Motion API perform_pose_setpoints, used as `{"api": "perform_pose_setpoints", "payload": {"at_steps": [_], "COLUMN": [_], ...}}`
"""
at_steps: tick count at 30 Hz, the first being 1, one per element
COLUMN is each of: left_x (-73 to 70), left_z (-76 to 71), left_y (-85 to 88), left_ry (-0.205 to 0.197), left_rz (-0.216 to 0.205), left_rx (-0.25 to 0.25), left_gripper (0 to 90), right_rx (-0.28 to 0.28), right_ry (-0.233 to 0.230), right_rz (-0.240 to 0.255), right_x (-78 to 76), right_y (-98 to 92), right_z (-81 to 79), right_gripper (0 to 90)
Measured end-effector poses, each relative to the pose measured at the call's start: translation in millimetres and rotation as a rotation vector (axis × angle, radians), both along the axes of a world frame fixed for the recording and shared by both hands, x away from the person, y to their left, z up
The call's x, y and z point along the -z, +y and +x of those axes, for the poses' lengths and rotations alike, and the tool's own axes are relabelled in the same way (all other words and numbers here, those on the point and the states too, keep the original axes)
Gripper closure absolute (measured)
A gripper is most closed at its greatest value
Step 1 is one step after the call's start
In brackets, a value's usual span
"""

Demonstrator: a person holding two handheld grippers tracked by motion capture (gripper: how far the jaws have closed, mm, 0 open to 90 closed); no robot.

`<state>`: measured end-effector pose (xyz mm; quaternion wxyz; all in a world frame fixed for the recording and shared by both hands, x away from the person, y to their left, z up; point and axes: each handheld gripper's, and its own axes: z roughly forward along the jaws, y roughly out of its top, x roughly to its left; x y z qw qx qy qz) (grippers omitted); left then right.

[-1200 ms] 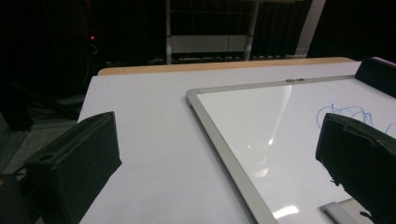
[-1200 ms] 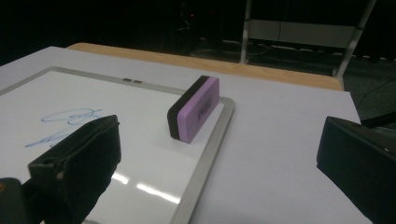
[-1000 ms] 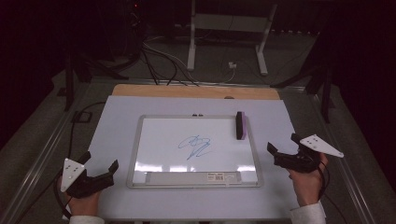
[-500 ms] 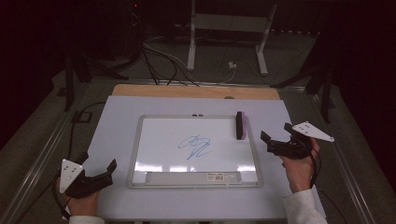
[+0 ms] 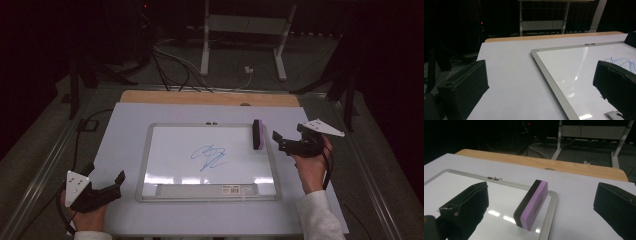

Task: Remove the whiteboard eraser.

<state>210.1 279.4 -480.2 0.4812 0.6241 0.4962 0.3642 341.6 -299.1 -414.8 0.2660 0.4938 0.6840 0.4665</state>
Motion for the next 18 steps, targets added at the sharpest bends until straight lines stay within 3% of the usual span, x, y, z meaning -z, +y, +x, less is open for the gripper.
{"api": "perform_pose_setpoints", "payload": {"at_steps": [18], "left_x": [0.3], "left_z": [0.2], "left_y": [-0.1], "left_ry": [0.000], "left_rz": [0.003], "left_rx": [-0.005], "left_gripper": [0.6], "right_rx": [0.009], "right_ry": [0.076], "right_rz": [0.011], "right_x": [6.7], "right_y": [12.0], "right_z": [37.3], "right_gripper": [2.3]}}
